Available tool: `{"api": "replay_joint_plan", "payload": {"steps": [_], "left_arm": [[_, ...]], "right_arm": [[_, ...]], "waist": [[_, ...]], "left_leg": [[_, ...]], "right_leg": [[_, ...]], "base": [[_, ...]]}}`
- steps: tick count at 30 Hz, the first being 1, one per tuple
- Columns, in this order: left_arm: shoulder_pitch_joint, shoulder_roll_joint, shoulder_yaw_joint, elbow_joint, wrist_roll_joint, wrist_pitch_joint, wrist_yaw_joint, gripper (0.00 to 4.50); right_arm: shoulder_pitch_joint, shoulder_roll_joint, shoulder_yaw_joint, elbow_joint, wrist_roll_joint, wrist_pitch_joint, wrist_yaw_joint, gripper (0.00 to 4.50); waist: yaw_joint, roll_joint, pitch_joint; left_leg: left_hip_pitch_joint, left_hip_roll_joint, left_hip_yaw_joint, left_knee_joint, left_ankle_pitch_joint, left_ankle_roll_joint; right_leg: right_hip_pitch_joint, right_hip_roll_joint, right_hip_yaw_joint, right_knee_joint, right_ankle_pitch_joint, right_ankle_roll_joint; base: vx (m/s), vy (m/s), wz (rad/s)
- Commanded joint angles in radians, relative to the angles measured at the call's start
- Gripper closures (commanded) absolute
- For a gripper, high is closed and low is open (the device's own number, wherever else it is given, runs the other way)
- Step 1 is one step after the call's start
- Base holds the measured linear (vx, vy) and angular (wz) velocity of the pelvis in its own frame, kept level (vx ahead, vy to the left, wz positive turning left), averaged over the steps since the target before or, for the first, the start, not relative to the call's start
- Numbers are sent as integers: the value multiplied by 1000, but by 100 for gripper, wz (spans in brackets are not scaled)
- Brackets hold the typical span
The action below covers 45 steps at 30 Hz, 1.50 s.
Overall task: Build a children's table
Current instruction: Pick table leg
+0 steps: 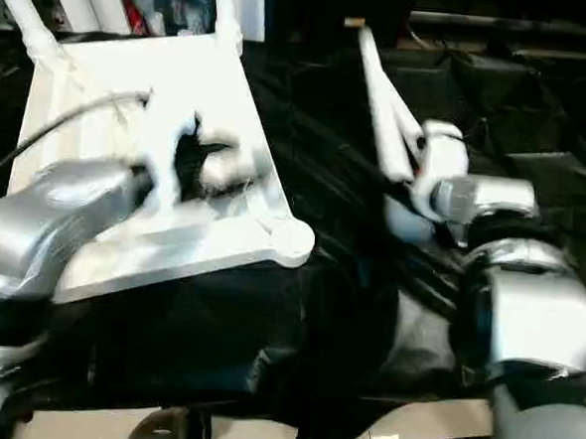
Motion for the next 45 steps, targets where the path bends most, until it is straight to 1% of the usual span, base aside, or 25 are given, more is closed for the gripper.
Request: {"api": "replay_joint_plan", "payload": {"steps": [1,2,3,4,5,6,10,11,12,14,15,16,17,20,21,24,25,26,27,30,32,35,39,40,45], "left_arm": [[-25,-51,41,46,-41,24,37,30],[-37,-76,58,63,-58,36,50,30],[-46,-94,68,74,-69,46,57,30],[-65,-145,99,102,-91,51,90,24],[-65,-145,99,102,-91,51,90,4],[-76,-175,122,117,-109,60,110,0],[-107,-251,211,161,-185,80,179,0],[-130,-300,275,191,-254,112,220,0],[-135,-311,288,197,-269,121,228,0],[-151,-346,328,218,-322,163,238,0],[-154,-356,333,226,-329,174,240,0],[-152,-367,324,245,-303,160,258,0],[-152,-368,323,247,-301,158,260,0],[-143,-381,304,265,-283,133,263,0],[-143,-381,304,265,-283,133,263,0],[-151,-420,335,260,-335,149,284,0],[-154,-427,333,254,-329,153,307,18],[-155,-427,331,253,-323,154,319,35],[-156,-428,331,256,-313,155,336,35],[-154,-431,329,265,-279,148,396,55],[-142,-453,346,257,-287,134,431,81],[-128,-472,353,245,-295,121,463,116],[-127,-490,374,249,-304,92,495,135],[-129,-491,378,253,-310,90,496,160],[-142,-484,396,268,-327,61,527,199]], "right_arm": [[73,25,-37,-184,66,-27,19,261],[108,42,-45,-256,81,-19,12,261],[141,59,-48,-322,93,-9,4,261],[216,100,-49,-471,123,4,-1,261],[216,100,-49,-471,123,4,-1,261],[256,122,-48,-552,141,13,-4,261],[348,172,-37,-746,200,31,6,261],[418,193,-4,-887,243,63,26,261],[436,196,6,-920,252,73,32,261],[511,203,57,-1058,278,120,49,261],[535,206,75,-1099,281,135,52,261],[561,206,110,-1136,268,144,58,261],[562,206,113,-1139,266,144,58,261],[575,212,145,-1151,243,142,49,262],[575,212,145,-1151,243,142,49,262],[573,194,223,-1144,164,140,14,262],[561,185,266,-1135,102,130,-27,262],[557,183,279,-1137,87,134,-45,262],[550,179,292,-1134,69,139,-64,262],[528,182,317,-1121,19,140,-126,262],[515,202,330,-1112,8,141,-146,262],[510,214,351,-1101,-6,127,-143,262],[499,224,371,-1095,-12,125,-146,262],[497,225,378,-1095,-12,124,-144,262],[487,234,389,-1084,-25,116,-146,262]], "waist": [[9,-2,-108],[15,0,-114],[17,-2,-114],[19,2,-115],[23,1,-113],[21,0,-114],[26,4,-110],[23,1,-113],[25,2,-109],[26,1,-111],[29,2,-112],[24,-2,-109],[23,-2,-105],[21,0,-105],[21,0,-106],[21,-1,-108],[21,-1,-108],[18,-1,-109],[18,-6,-108],[18,-4,-111],[20,-2,-116],[21,-2,-115],[19,-6,-116],[19,-6,-116],[20,-2,-122]], "left_leg": [[36,44,-24,-50,-71,104],[39,47,-26,-48,-64,111],[39,45,-25,-48,-47,119],[38,47,-28,-49,-53,121],[40,46,-25,-50,-63,121],[39,46,-30,-52,-67,115],[44,47,-31,-58,-123,86],[43,46,-32,-58,-126,82],[43,43,-29,-57,-125,80],[38,46,-36,-60,-124,84],[42,47,-36,-61,-129,83],[38,46,-38,-63,-148,80],[40,45,-35,-65,-172,69],[41,45,-39,-69,-192,44],[41,46,-39,-69,-192,40],[39,44,-40,-68,-180,26],[38,44,-40,-67,-170,23],[36,42,-40,-67,-159,21],[37,43,-38,-65,-150,30],[37,43,-38,-62,-125,42],[38,41,-37,-59,-116,51],[36,42,-37,-59,-119,59],[38,42,-36,-58,-124,59],[37,42,-36,-57,-119,58],[37,41,-36,-53,-99,63]], "right_leg": [[66,-42,33,-40,57,-342],[69,-46,34,-36,69,-341],[66,-41,32,-36,75,-335],[67,-43,31,-39,52,-336],[65,-43,33,-44,43,-326],[68,-45,31,-42,24,-324],[63,-46,32,-58,-57,-301],[65,-45,31,-58,-73,-291],[64,-43,33,-60,-68,-283],[68,-48,30,-58,-72,-277],[63,-47,30,-62,-84,-270],[64,-50,30,-69,-136,-256],[58,-49,31,-79,-186,-237],[58,-50,32,-83,-242,-203],[57,-50,32,-83,-242,-201],[58,-49,32,-80,-218,-198],[58,-48,32,-77,-203,-199],[58,-45,32,-76,-183,-196],[57,-46,34,-74,-164,-196],[58,-46,34,-69,-134,-203],[61,-46,34,-67,-113,-211],[63,-46,33,-66,-103,-216],[63,-45,33,-67,-115,-213],[63,-45,34,-64,-111,-213],[64,-43,33,-60,-78,-218]], "base": [[0,0,0],[0,0,0],[0,0,0],[0,0,0],[0,0,0],[0,0,0],[0,0,0],[0,0,0],[0,0,0],[0,0,0],[0,0,0],[0,0,0],[0,0,0],[0,0,0],[0,0,0],[0,0,0],[0,0,0],[0,0,0],[0,0,0],[0,0,0],[0,0,0],[0,0,0],[0,0,0],[0,0,0],[0,0,0]]}}
